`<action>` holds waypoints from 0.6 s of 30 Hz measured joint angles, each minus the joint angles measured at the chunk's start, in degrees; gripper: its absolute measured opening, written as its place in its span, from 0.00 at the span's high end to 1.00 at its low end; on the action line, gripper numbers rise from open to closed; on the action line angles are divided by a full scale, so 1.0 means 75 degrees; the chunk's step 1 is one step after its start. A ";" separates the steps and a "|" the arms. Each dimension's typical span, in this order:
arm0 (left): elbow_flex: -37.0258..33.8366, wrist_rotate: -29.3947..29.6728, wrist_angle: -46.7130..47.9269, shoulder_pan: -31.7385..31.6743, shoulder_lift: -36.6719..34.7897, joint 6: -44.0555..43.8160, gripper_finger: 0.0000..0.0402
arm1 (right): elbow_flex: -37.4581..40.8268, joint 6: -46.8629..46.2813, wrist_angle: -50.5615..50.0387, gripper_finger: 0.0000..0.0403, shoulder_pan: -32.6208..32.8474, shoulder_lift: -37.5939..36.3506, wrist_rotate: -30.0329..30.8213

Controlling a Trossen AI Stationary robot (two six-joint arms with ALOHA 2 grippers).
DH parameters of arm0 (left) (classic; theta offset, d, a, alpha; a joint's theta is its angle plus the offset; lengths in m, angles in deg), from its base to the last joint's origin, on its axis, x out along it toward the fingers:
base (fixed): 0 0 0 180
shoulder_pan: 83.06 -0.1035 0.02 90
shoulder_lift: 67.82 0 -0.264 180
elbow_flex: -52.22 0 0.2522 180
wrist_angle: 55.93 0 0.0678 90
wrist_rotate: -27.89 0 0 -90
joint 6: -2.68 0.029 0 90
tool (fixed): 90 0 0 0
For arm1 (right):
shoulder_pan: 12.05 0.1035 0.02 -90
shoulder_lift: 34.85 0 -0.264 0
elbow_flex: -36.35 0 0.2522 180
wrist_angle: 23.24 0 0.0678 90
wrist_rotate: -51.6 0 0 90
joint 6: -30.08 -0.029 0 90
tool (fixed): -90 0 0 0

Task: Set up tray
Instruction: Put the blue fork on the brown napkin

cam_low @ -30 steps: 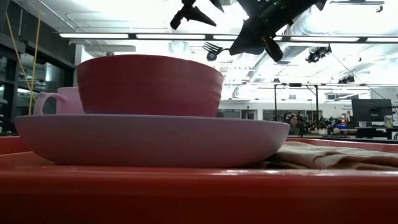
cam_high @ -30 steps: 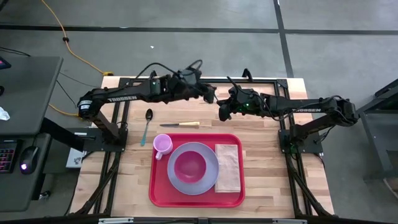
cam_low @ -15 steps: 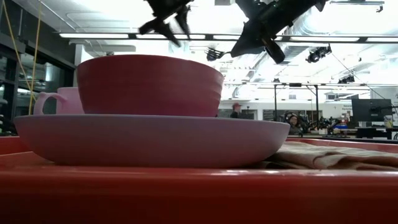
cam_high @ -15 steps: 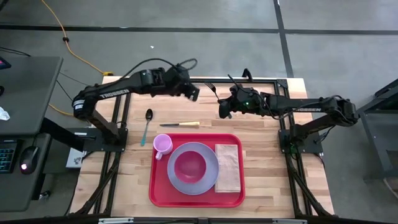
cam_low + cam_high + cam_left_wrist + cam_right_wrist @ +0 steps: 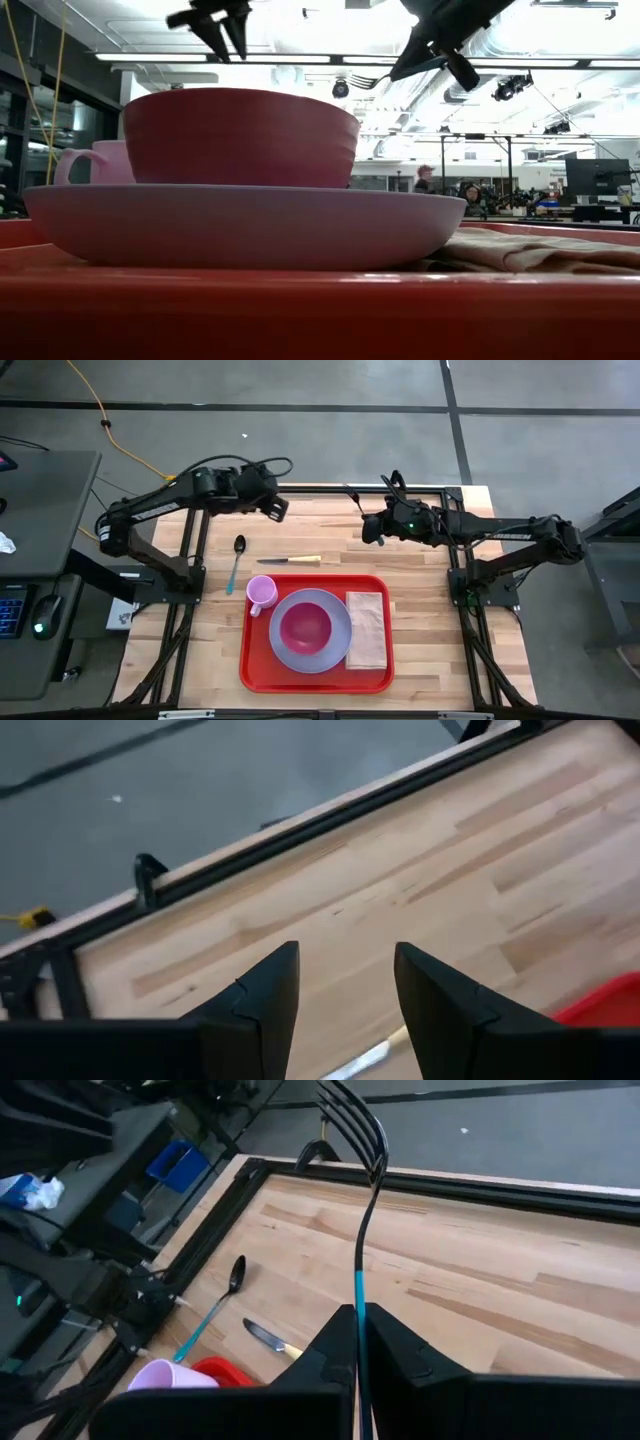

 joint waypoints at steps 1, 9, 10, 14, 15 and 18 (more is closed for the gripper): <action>0.0000 0.0084 0.0069 0.0080 -0.0125 -0.0008 0.52 | 0.0000 -0.0080 -0.0065 1.00 0.0044 -0.0024 0.0070; 0.0000 0.0991 0.1061 0.0845 -0.0900 -0.0709 0.54 | 0.0000 -0.0761 -0.0222 1.00 0.0474 -0.0075 0.0533; 0.0000 0.1057 0.1191 0.0975 -0.0991 -0.0824 0.54 | 0.0000 -0.0861 -0.0224 1.00 0.0534 -0.0075 0.0598; 0.0000 0.1445 0.1686 0.1505 -0.1213 -0.1238 0.55 | 0.0000 -0.1340 -0.0340 1.00 0.0837 -0.0075 0.0807; 0.0000 0.1545 0.1811 0.1653 -0.1255 -0.1346 0.55 | 0.0000 -0.1454 -0.0391 1.00 0.0929 -0.0075 0.0902; 0.0000 0.1812 0.2129 0.2084 -0.1359 -0.1692 0.54 | 0.0000 -0.1838 -0.0523 1.00 0.1227 -0.0075 0.1234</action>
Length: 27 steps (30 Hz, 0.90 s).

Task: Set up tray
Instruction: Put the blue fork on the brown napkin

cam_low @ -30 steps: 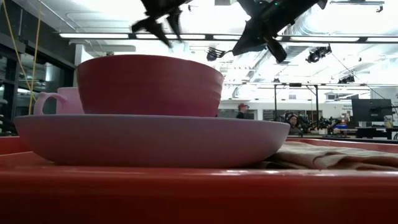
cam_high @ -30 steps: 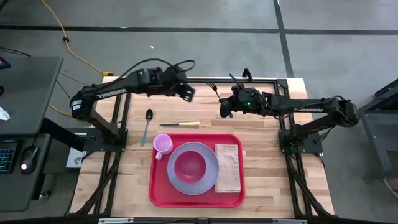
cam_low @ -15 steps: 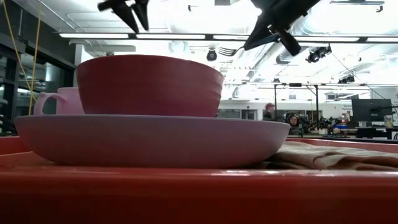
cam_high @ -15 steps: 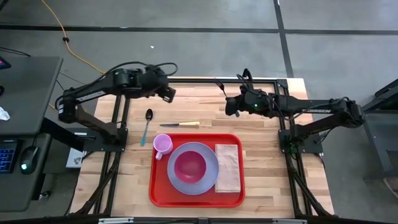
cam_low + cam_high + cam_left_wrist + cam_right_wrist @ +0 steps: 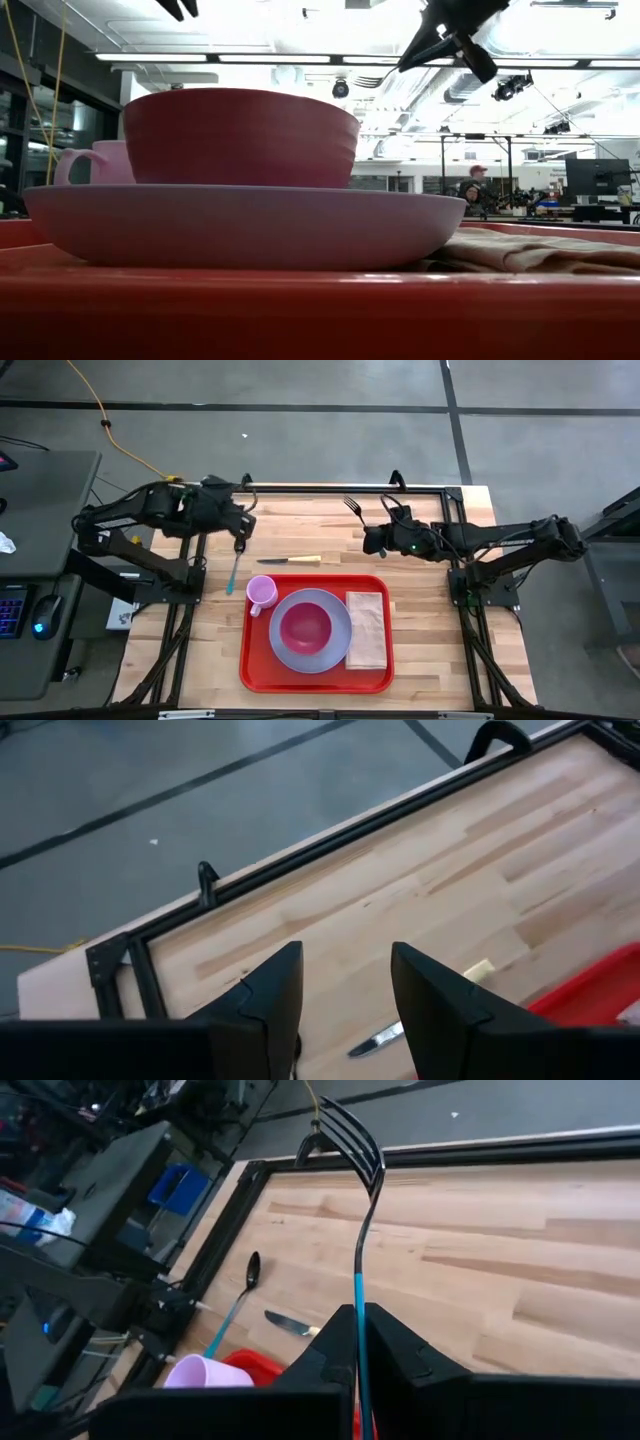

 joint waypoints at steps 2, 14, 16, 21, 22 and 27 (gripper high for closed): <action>0.0000 0.0212 0.0169 0.0296 -0.0011 -0.0211 0.54 | 0.0000 -0.0285 -0.0116 1.00 0.0216 0.0000 0.0198; -0.0790 0.0577 0.0402 0.1645 -0.0105 -0.1456 0.54 | 0.0000 -0.1802 -0.0590 1.00 0.1546 0.0000 0.1282; -0.1176 0.0578 0.0422 0.1822 -0.0201 -0.1893 0.54 | 0.0000 -0.1968 -0.0602 1.00 0.1707 0.0013 0.1293; -0.2150 0.0545 0.0369 0.2327 -0.0536 -0.3034 0.54 | 0.0000 -0.2325 -0.0633 1.00 0.2005 0.0029 0.1253; -0.2336 0.0541 0.0363 0.2442 -0.0629 -0.3239 0.54 | 0.0000 -0.2374 -0.0644 1.00 0.2050 0.0029 0.1243; -0.3011 0.0628 0.0023 0.3108 -0.0997 -0.3879 0.54 | 0.0000 -0.2665 -0.0745 1.00 0.2167 0.0093 0.1058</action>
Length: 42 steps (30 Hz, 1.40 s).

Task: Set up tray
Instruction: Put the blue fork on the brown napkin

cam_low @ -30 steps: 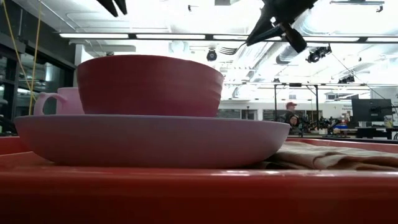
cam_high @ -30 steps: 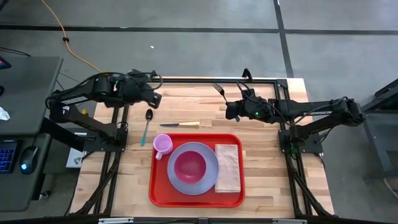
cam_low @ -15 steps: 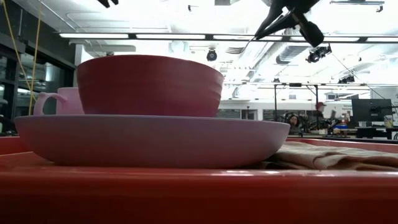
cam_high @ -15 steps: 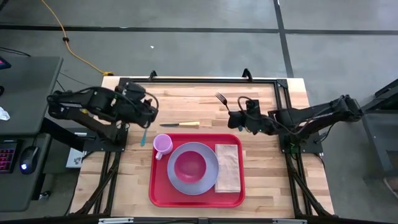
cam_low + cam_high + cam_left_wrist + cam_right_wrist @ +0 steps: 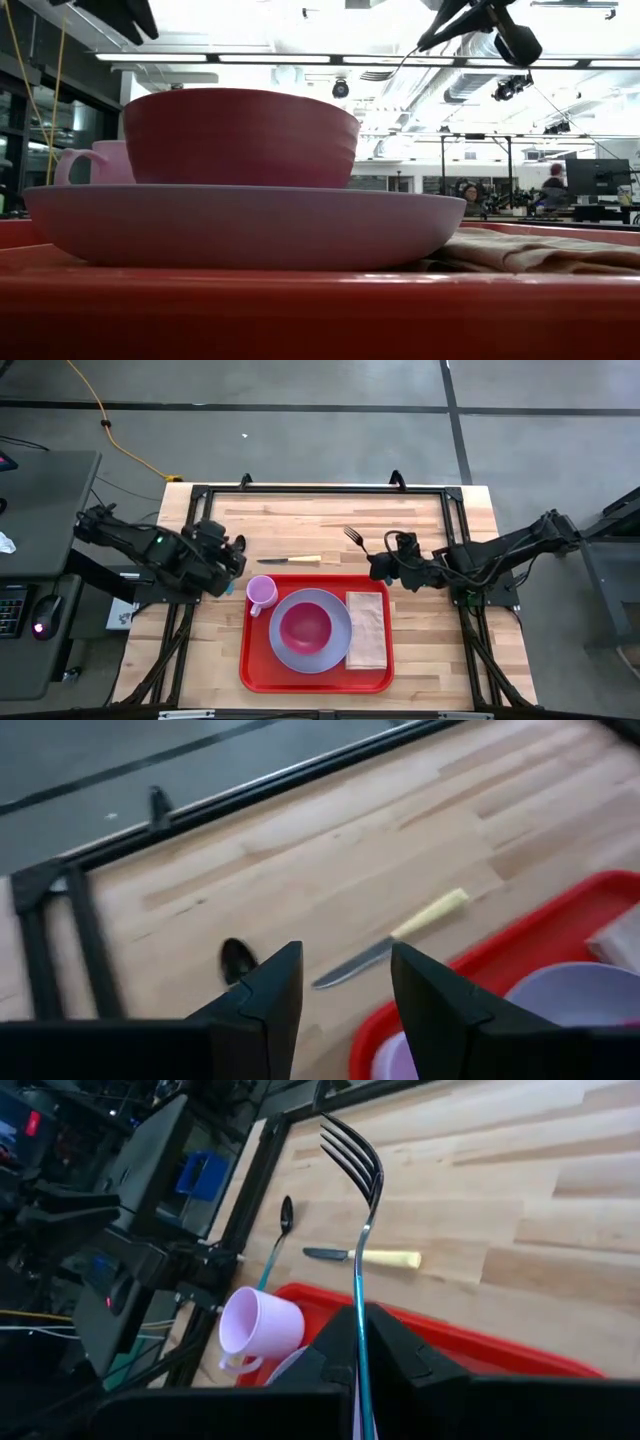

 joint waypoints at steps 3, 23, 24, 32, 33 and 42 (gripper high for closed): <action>-0.0300 0.0221 -0.0380 0.0367 -0.0166 -0.0010 0.54 | 0.0000 -0.0121 0.0000 1.00 0.0001 0.0076 -0.0154; -0.1010 0.0326 -0.1025 0.0991 -0.0200 -0.0032 0.54 | 0.0000 -0.1032 -0.0566 1.00 0.0000 0.0921 -0.0989; -0.1010 0.0326 -0.1027 0.0988 -0.0200 -0.0032 0.54 | 0.0000 -0.1074 -0.0659 1.00 -0.0001 0.0975 -0.1059; -0.1010 0.0267 -0.1011 0.0988 -0.0200 -0.0009 0.54 | 0.0003 -0.1498 -0.1040 1.00 0.0329 0.1180 -0.1520; -0.1010 0.0267 -0.1010 0.0988 -0.0200 -0.0009 0.54 | 0.0003 -0.1586 -0.1137 1.00 0.0399 0.1180 -0.1600; -0.1010 0.0261 -0.1010 0.0988 -0.0200 -0.0009 0.54 | 0.0003 -0.2348 -0.1514 1.00 0.1061 0.1552 -0.2174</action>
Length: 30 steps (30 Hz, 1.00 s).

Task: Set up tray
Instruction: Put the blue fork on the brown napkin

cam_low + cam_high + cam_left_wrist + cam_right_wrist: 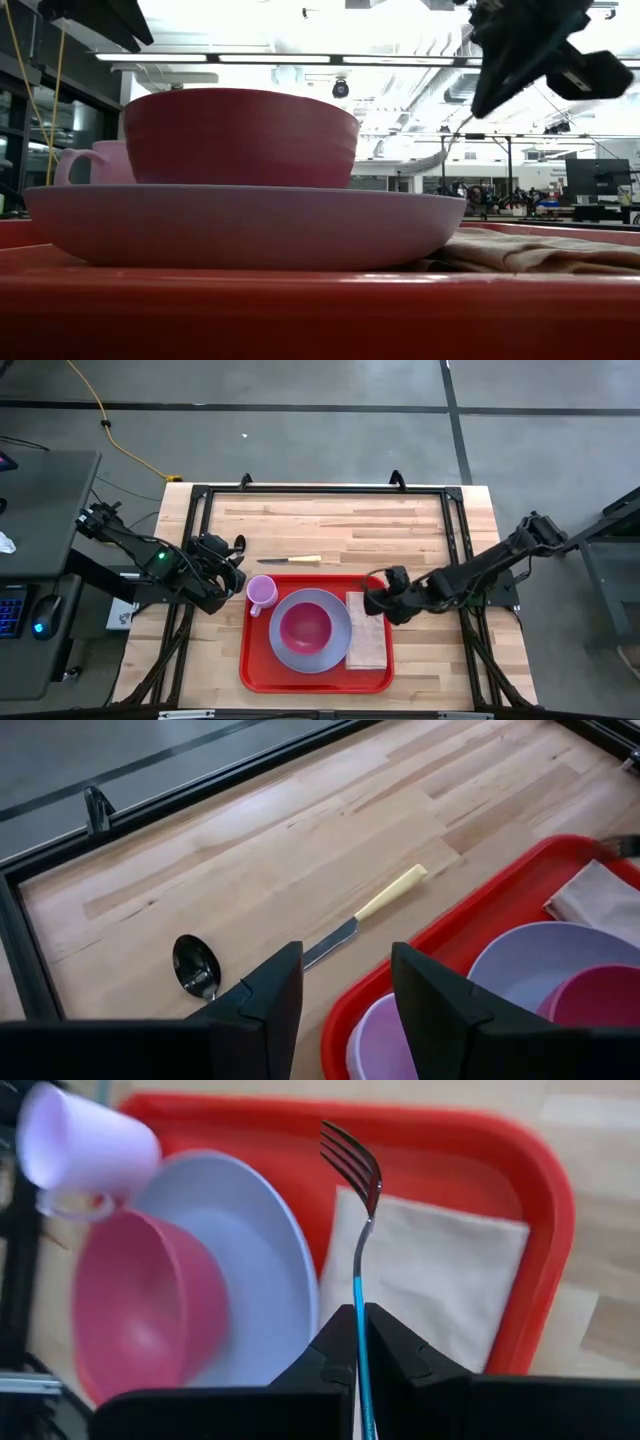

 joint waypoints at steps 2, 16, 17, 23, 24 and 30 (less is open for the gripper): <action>0.0000 -0.0003 0.0000 0.0000 0.0000 0.0000 0.54 | 0.0000 -0.0134 0.0031 1.00 0.0079 0.0273 -0.0137; 0.0003 -0.0354 -0.0023 0.0000 0.0000 -0.0006 0.54 | 0.0003 -0.0075 0.0067 1.00 -0.0032 0.0759 0.0182; 0.0003 -0.0397 -0.0029 0.0000 0.0000 -0.0012 0.54 | 0.0003 -0.0015 -0.0001 1.00 -0.0089 0.0718 0.0259; 0.0003 -0.0562 -0.0142 0.0000 0.0000 -0.0028 0.54 | 0.0002 0.0374 -0.0393 1.00 -0.0413 0.0298 0.0745; 0.0003 -0.0561 -0.0161 0.0000 0.0000 -0.0022 0.54 | 0.0003 0.0426 -0.0524 1.00 -0.0441 0.0172 0.0795; 0.0005 -0.0551 -0.0219 0.0000 0.0000 -0.0003 0.54 | 0.0003 0.0708 -0.1060 1.00 -0.0520 -0.0717 0.1150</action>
